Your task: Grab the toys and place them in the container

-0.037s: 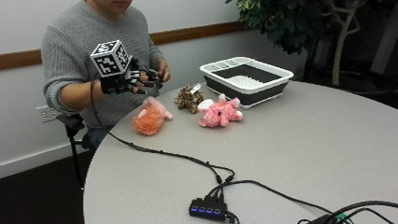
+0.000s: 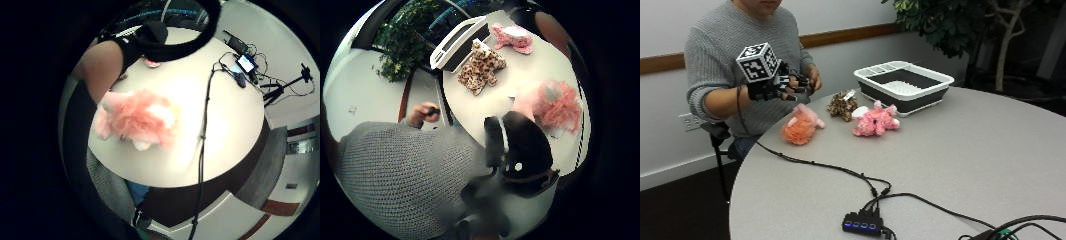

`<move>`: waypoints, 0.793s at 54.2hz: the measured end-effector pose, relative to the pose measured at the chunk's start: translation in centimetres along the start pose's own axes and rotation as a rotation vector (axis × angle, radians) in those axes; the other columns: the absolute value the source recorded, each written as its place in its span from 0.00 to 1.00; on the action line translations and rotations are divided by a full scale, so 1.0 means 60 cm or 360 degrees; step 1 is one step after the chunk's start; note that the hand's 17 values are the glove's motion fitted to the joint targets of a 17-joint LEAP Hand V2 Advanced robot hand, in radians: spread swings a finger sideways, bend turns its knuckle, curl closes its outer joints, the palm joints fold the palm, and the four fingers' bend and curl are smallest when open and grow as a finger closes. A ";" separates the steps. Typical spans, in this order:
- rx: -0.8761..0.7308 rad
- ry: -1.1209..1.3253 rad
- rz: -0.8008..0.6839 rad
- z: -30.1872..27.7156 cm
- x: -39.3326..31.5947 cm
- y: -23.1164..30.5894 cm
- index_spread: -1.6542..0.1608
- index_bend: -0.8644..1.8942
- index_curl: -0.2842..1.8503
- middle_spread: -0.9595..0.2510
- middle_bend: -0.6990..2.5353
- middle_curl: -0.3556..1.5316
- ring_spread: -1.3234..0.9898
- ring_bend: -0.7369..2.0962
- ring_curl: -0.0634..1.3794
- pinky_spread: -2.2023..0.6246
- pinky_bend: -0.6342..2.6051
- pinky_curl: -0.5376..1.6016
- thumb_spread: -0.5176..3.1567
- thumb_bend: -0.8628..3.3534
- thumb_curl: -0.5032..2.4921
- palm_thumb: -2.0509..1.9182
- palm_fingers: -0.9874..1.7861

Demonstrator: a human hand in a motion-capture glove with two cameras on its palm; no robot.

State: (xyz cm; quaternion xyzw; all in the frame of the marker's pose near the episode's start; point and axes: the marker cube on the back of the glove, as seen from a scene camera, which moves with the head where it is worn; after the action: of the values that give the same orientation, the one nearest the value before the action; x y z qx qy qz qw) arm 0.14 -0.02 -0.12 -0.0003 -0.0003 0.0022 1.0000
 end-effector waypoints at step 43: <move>-0.0192 0.0219 -0.0154 -0.029 -0.001 -0.133 0.70 0.39 0.28 0.62 0.27 0.29 0.48 0.39 0.17 0.79 0.43 0.39 0.55 0.21 0.23 0.51 0.37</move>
State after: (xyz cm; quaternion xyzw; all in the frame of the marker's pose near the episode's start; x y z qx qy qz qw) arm 0.11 -8.01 -1.83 -0.0605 0.0683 -0.0460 0.9948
